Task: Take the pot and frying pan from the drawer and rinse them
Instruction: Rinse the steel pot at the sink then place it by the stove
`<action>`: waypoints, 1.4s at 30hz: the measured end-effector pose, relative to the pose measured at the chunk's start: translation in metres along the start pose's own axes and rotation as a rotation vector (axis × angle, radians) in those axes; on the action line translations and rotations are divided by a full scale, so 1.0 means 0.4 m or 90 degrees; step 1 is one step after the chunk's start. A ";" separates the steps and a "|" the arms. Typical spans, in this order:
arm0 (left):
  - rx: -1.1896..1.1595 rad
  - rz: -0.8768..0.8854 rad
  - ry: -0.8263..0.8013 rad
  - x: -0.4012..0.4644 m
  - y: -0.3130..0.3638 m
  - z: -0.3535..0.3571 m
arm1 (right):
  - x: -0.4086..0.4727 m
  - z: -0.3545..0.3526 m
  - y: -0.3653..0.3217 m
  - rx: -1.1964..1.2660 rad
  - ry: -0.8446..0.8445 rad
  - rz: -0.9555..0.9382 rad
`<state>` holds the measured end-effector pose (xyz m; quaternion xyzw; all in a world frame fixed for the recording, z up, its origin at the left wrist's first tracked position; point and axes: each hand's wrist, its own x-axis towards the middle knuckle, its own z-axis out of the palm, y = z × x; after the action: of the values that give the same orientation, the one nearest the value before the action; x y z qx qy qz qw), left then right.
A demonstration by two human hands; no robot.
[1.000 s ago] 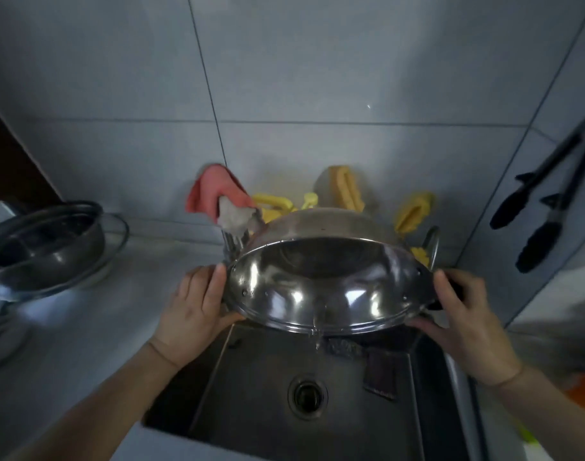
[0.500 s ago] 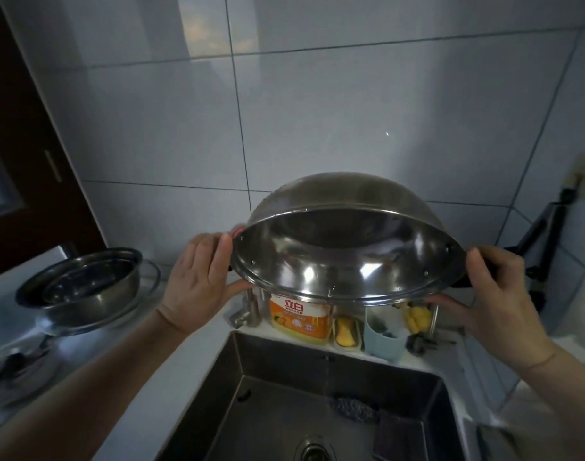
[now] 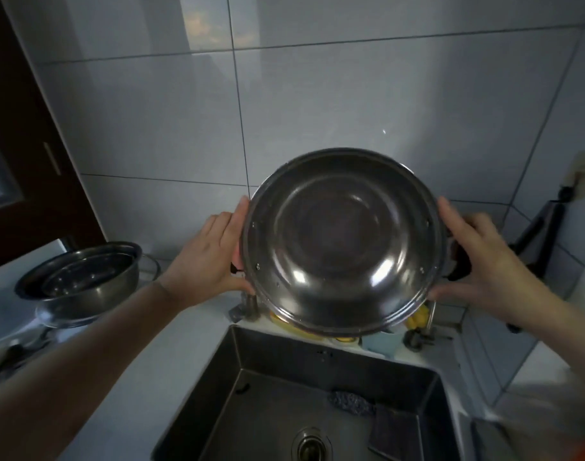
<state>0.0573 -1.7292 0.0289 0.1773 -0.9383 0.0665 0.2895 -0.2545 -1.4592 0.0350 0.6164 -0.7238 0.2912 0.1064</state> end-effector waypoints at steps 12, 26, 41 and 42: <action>-0.389 -0.042 -0.442 -0.014 0.000 0.158 | 0.024 0.135 0.189 0.226 -0.489 0.154; -0.498 -0.005 -0.566 -0.014 0.049 0.164 | -0.108 0.075 0.178 0.260 -0.513 0.211; -0.454 0.391 -0.727 0.090 0.729 0.154 | -0.947 -0.395 -0.051 0.321 -0.232 0.559; -0.444 0.435 -0.733 0.086 0.816 0.140 | -1.032 -0.435 -0.065 0.310 -0.208 0.594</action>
<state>-0.1195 -1.4492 -0.0049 -0.2191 -0.9106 -0.2516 -0.2438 -0.1754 -1.0221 -0.0286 0.2745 -0.8389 0.3672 -0.2934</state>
